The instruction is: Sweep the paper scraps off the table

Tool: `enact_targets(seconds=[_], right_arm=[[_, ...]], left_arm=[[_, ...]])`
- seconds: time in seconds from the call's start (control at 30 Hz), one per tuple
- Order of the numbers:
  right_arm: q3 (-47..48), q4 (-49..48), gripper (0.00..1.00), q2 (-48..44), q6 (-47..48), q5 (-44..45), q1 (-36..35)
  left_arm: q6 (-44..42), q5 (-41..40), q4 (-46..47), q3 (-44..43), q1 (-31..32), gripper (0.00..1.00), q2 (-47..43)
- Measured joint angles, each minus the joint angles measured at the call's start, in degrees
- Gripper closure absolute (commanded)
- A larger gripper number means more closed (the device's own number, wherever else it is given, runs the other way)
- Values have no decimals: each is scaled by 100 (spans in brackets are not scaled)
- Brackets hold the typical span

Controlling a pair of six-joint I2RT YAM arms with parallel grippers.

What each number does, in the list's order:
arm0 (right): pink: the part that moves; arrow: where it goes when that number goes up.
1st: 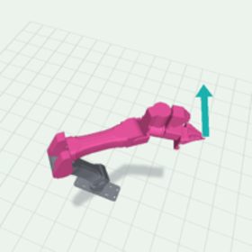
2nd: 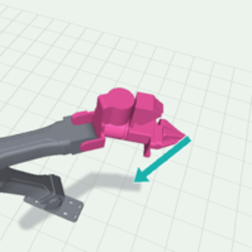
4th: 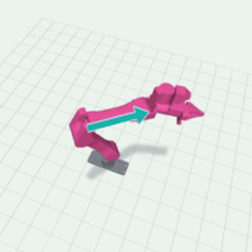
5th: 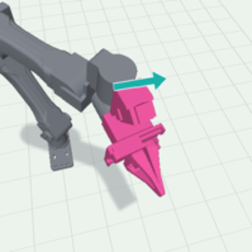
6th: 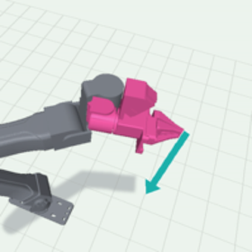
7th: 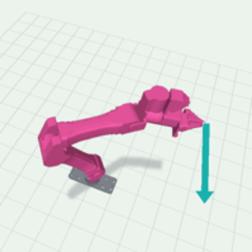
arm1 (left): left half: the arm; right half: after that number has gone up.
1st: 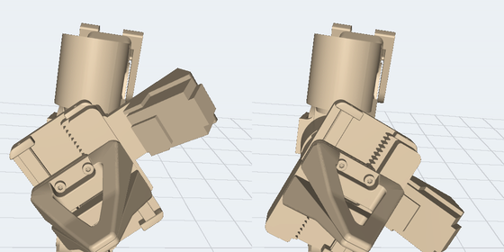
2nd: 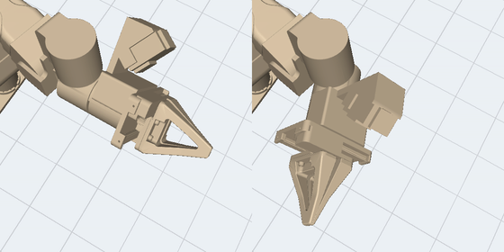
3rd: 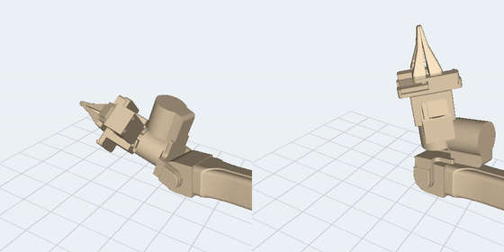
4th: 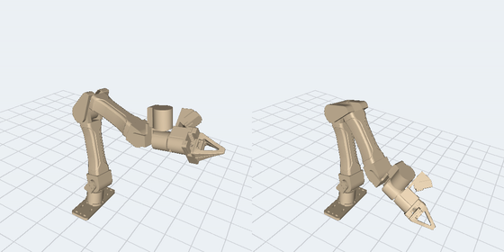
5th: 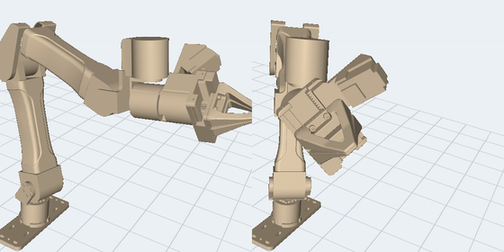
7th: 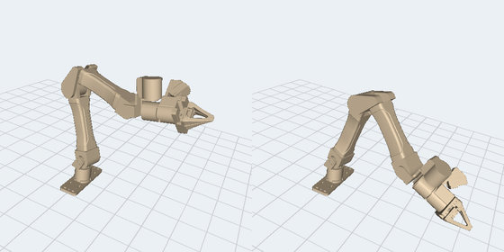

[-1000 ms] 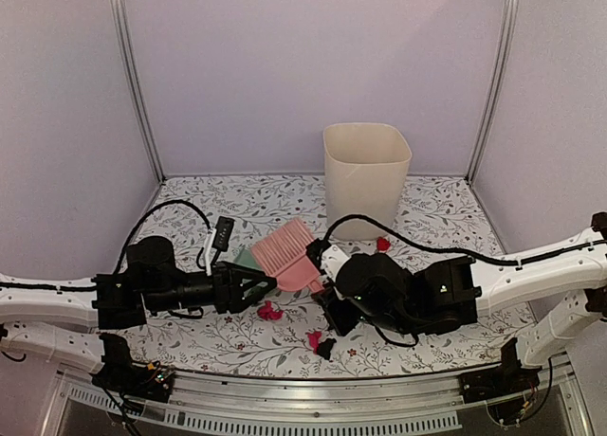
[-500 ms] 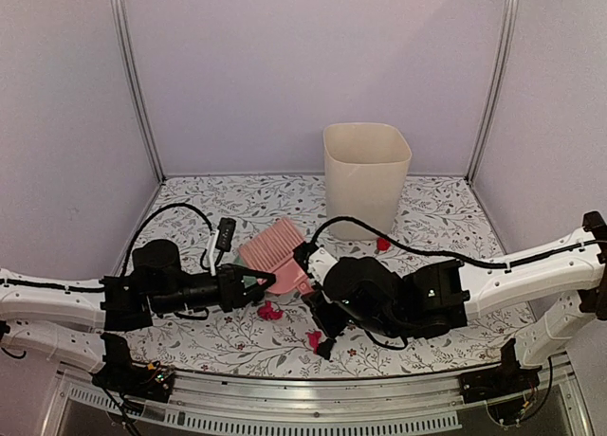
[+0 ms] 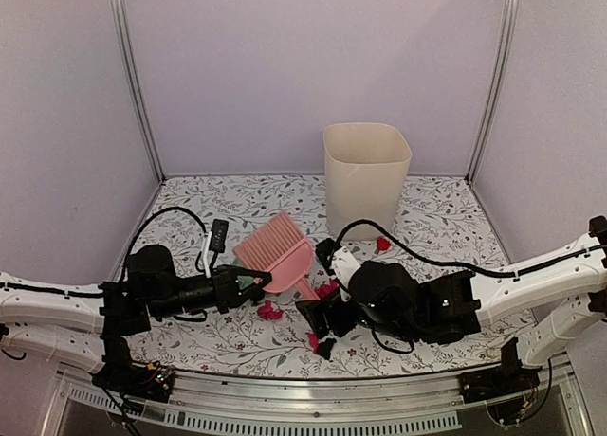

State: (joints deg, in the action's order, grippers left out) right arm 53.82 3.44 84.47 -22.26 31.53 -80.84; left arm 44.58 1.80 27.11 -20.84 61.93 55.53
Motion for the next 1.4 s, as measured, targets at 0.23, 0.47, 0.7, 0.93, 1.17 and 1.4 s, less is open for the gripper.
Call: enact_targets(seconds=[0.23,0.47,0.7,0.93,1.17,1.4], right_arm=[[-1945,-2494,1,-1327,-286,-1294,704],[-2245,-4931,3,-1497,-404,-2448,855],[-2214,-6371,16,-1165,-476,-2686,866],[-2085,-7082,31,-973,-538,-2728,918],[-1838,-7318,39,-914,-498,-2776,986],[-1770,-7331,42,-758,-551,-2868,1014]], left_arm=[[-107,-13,284,-328,0,100,-59],[-133,205,828,-949,0,100,240],[-122,656,1102,-1580,0,100,671],[-146,741,1165,-1827,0,100,717],[-149,745,1207,-1827,0,100,728],[-238,870,1412,-1832,7,100,824]])
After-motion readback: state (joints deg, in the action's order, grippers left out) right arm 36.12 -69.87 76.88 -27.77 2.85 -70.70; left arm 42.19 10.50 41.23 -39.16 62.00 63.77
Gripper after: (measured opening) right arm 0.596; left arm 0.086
